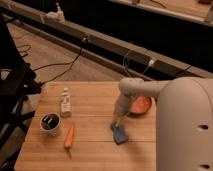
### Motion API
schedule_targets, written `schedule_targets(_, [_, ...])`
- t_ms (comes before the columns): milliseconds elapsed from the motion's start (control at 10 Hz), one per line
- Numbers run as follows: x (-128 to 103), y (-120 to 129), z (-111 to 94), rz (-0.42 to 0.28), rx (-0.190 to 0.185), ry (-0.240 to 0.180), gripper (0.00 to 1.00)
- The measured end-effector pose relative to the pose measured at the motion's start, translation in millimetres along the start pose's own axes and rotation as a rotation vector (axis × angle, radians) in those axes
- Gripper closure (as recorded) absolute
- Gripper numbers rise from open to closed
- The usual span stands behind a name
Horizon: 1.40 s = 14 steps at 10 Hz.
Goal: Wipe the white sponge on the table
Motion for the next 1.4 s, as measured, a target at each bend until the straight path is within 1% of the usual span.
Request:
schedule_targets(200, [-37, -1, 8, -0.079, -0.006, -0.03, 1.0])
schedule_targets(400, [-53, 15, 16, -0.111, -0.023, -0.051, 1.0])
schedule_targets(500, [-54, 26, 19, -0.109, -0.03, -0.058, 1.0])
schedule_targets(600, [-46, 44, 23, -0.087, -0.042, -0.063, 1.0])
schedule_targets(800, [-29, 71, 28, -0.021, -0.059, -0.066, 1.0])
schedule_targets(900, [-11, 82, 28, 0.028, -0.062, -0.059, 1.0])
schedule_targets(1000, [13, 91, 25, 0.088, -0.065, -0.043, 1.0])
schedule_targets(1200, [44, 84, 14, 0.127, -0.056, 0.004, 1.0])
schedule_targets(1300, [61, 69, 5, 0.139, -0.041, 0.037, 1.0])
schedule_targets(1400, [69, 51, -3, 0.137, -0.023, 0.065, 1.0])
